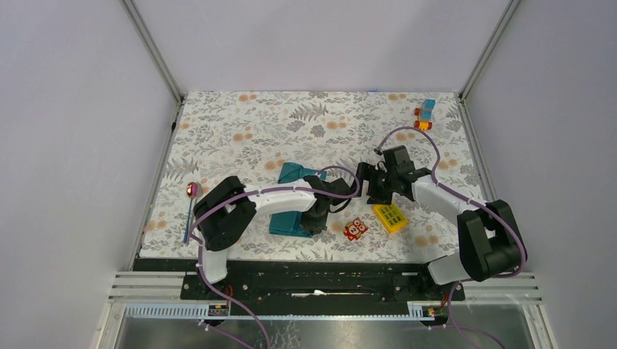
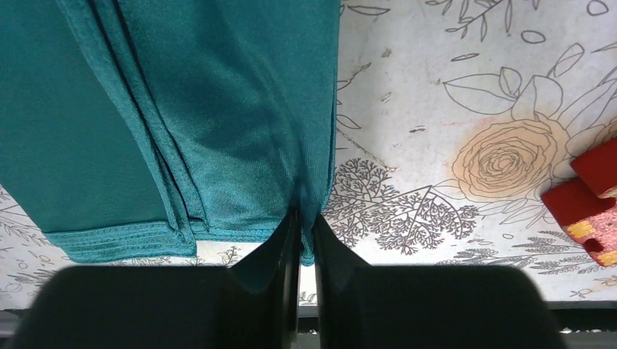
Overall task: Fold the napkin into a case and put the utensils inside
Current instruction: Pick up the 2/3-rectangle-folded napkin from the center of the board.
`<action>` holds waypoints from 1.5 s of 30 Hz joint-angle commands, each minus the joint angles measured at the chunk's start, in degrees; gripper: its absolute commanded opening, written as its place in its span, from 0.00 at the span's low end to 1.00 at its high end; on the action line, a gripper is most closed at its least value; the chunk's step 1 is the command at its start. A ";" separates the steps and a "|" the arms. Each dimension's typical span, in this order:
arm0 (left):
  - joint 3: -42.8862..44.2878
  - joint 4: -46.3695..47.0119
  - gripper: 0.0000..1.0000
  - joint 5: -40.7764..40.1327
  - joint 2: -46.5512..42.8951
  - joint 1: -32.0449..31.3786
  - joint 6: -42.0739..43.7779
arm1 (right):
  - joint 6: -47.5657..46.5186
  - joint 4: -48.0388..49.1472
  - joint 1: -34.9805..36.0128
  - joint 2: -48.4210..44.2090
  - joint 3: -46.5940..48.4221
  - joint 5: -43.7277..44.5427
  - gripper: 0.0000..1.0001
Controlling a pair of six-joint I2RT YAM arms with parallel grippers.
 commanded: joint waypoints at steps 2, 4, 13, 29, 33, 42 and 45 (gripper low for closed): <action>-2.55 1.93 0.09 -2.13 -1.86 0.36 0.17 | 2.78 6.37 0.30 3.08 -0.30 -6.94 0.93; -2.76 2.16 0.04 -1.90 -3.71 0.54 0.08 | 4.74 9.51 0.68 5.03 -0.37 -9.40 0.93; -3.78 2.54 0.00 -1.86 -11.05 0.82 -0.40 | 17.63 28.89 4.69 15.07 0.59 -17.60 0.98; -5.04 3.02 0.00 -0.07 -15.06 1.78 1.19 | 30.36 43.25 9.21 27.09 3.03 -14.89 0.87; -5.12 3.67 0.00 0.81 -15.29 1.88 1.41 | 30.83 44.89 9.20 28.61 3.33 -14.72 0.77; -5.56 4.99 0.00 1.96 -16.06 1.88 1.30 | 28.11 44.24 8.56 29.99 5.14 -12.81 0.53; -5.96 5.99 0.00 2.88 -16.28 1.88 1.28 | 25.99 42.63 8.08 29.87 6.47 -12.37 0.48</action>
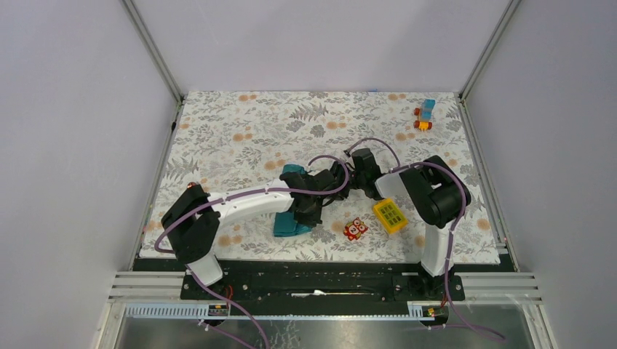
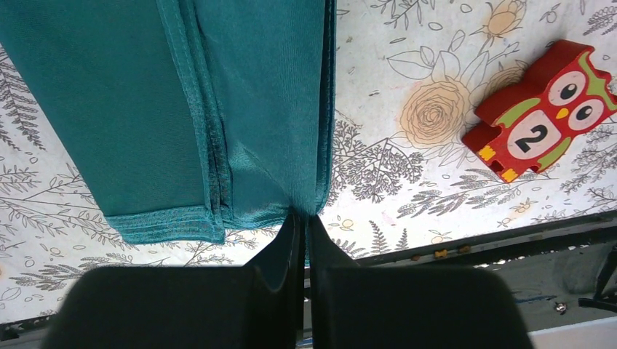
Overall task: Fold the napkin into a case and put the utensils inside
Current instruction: Pick up the 2/3-rectangle-folded napkin from the center of the board.
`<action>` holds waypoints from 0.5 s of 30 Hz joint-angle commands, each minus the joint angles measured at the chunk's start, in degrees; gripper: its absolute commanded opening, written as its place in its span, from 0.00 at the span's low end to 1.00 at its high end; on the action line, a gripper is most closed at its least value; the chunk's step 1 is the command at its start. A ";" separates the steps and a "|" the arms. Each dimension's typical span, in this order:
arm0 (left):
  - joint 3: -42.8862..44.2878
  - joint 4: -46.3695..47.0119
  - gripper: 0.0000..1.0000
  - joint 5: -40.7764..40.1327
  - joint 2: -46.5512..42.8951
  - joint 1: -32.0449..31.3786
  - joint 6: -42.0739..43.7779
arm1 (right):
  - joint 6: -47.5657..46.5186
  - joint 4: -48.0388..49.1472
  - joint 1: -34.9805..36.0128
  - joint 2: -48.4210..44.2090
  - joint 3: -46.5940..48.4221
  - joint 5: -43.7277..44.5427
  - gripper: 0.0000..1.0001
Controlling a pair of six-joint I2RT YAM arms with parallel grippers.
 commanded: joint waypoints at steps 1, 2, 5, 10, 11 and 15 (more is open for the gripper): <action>-0.69 2.72 0.00 1.89 -3.12 0.25 0.38 | -4.35 -1.62 -0.63 0.10 3.38 2.07 0.45; -0.91 3.14 0.00 2.20 -3.17 0.26 0.30 | -5.02 -2.26 -0.85 -0.02 3.81 2.28 0.42; -0.90 4.47 0.00 3.37 -2.95 0.26 0.48 | -7.66 -4.84 -1.70 -1.04 4.84 3.16 0.31; 0.28 8.46 0.00 5.79 -0.84 0.26 0.47 | -14.05 -13.41 -2.92 -3.90 7.31 5.95 0.11; 0.71 9.43 0.00 6.30 -0.26 0.24 0.40 | -15.74 -15.36 -3.14 -4.43 7.80 7.11 0.07; 2.05 13.87 0.00 9.04 1.93 0.26 -0.11 | -22.77 -24.99 -4.02 -7.49 10.76 13.00 0.00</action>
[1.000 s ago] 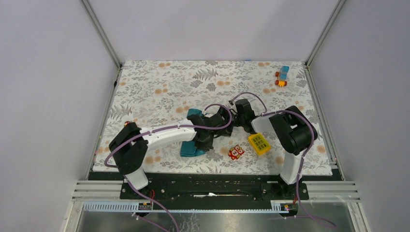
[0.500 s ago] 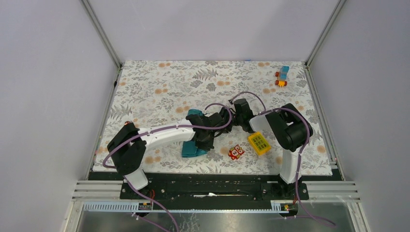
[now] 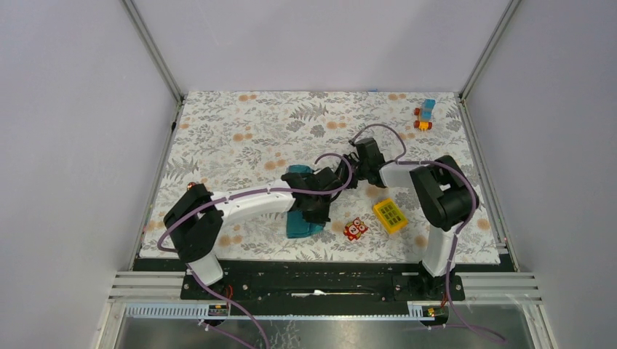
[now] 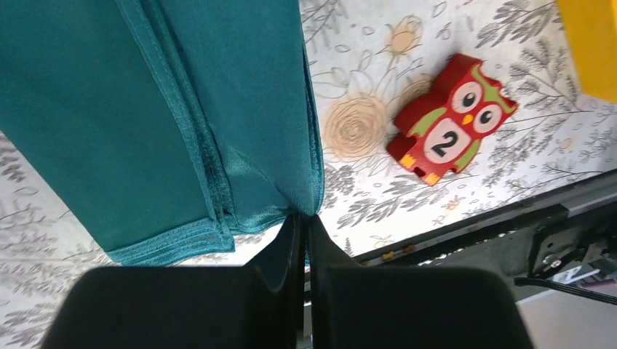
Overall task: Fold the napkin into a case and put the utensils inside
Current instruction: Pick up the 2/3-rectangle-folded napkin from the center of the board, then fold the 2/3-rectangle-folded napkin at the center of the board.
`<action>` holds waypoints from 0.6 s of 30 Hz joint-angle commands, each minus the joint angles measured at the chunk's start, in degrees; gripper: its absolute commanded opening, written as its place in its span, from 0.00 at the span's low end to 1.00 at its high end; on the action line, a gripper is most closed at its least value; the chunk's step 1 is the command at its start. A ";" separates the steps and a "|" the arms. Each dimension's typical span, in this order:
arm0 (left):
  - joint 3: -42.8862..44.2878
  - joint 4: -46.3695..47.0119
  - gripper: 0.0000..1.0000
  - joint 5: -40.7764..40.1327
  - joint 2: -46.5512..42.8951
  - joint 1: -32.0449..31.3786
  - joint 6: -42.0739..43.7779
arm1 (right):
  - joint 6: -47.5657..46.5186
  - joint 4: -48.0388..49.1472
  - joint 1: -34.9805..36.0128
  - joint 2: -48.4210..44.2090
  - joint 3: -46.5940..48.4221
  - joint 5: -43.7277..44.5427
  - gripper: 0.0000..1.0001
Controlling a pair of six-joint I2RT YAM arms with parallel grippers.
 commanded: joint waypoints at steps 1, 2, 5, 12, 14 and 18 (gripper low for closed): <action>2.99 7.71 0.00 4.74 2.35 0.15 -0.28 | -11.12 -12.69 -1.13 -6.12 5.60 8.73 0.00; 3.12 9.50 0.00 5.51 2.69 0.15 -0.54 | -12.95 -15.89 -1.13 -6.53 6.77 10.15 0.00; 1.85 14.48 0.00 7.96 3.33 0.23 -1.32 | -17.43 -22.67 -1.13 -7.43 9.80 12.64 0.00; -5.13 24.51 0.00 10.33 1.26 0.53 -1.88 | -19.40 -32.87 0.74 -6.71 16.68 19.91 0.00; -7.92 27.52 0.00 11.39 -0.17 0.94 -1.96 | -18.52 -35.73 2.10 -5.81 19.23 22.45 0.00; -14.70 32.74 0.00 13.18 -3.77 2.52 -1.98 | -16.30 -40.29 5.52 -3.51 24.72 25.79 0.00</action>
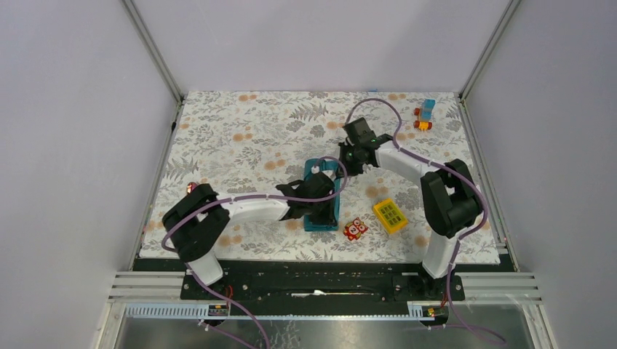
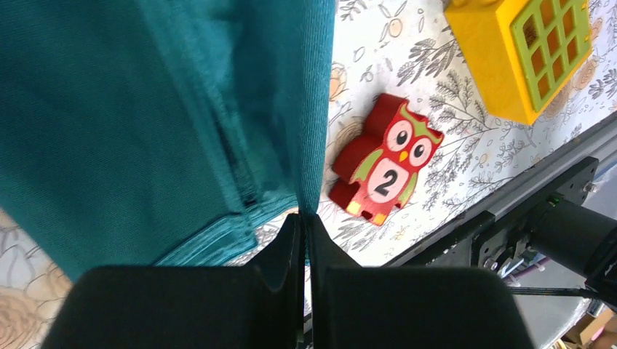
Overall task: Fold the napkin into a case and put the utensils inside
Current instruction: Fold the 2/3-rectangle-folded napkin at the center of the board.
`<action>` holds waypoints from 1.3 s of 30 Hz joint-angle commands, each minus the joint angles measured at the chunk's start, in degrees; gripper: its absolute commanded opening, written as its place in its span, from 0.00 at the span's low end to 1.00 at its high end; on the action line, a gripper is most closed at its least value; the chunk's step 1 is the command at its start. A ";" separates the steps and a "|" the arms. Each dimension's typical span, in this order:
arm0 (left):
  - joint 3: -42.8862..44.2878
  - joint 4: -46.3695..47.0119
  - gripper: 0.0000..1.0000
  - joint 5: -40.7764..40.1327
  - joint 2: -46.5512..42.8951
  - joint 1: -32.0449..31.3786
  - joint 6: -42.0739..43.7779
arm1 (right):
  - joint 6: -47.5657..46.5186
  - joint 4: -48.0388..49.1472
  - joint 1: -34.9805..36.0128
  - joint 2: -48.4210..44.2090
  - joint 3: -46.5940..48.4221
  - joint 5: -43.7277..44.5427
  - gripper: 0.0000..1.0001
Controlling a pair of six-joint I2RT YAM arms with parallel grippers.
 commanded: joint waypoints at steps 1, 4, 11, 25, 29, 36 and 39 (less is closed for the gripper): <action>-6.04 7.82 0.00 5.26 -6.20 1.54 -0.38 | 1.55 -5.93 4.18 2.07 8.18 7.84 0.00; -9.98 11.03 0.00 7.32 -8.13 2.92 -0.08 | 3.81 -8.03 6.25 4.38 11.94 9.34 0.00; -17.26 17.26 0.00 10.87 -11.64 5.48 0.11 | 7.77 -12.24 9.86 11.14 19.76 12.29 0.00; -25.23 19.63 0.06 13.53 -15.70 9.35 0.59 | 10.92 -16.50 12.50 19.45 29.93 13.84 0.00; -25.61 18.33 0.24 14.41 -17.46 9.95 0.64 | 12.28 -18.41 12.93 21.61 32.46 14.52 0.00; -23.87 11.28 0.60 13.81 -24.54 10.93 2.20 | 14.37 -20.83 13.70 23.71 35.35 16.39 0.00; -21.55 4.71 0.66 11.60 -27.79 12.79 3.86 | 14.64 -21.49 13.84 24.14 35.87 16.56 0.00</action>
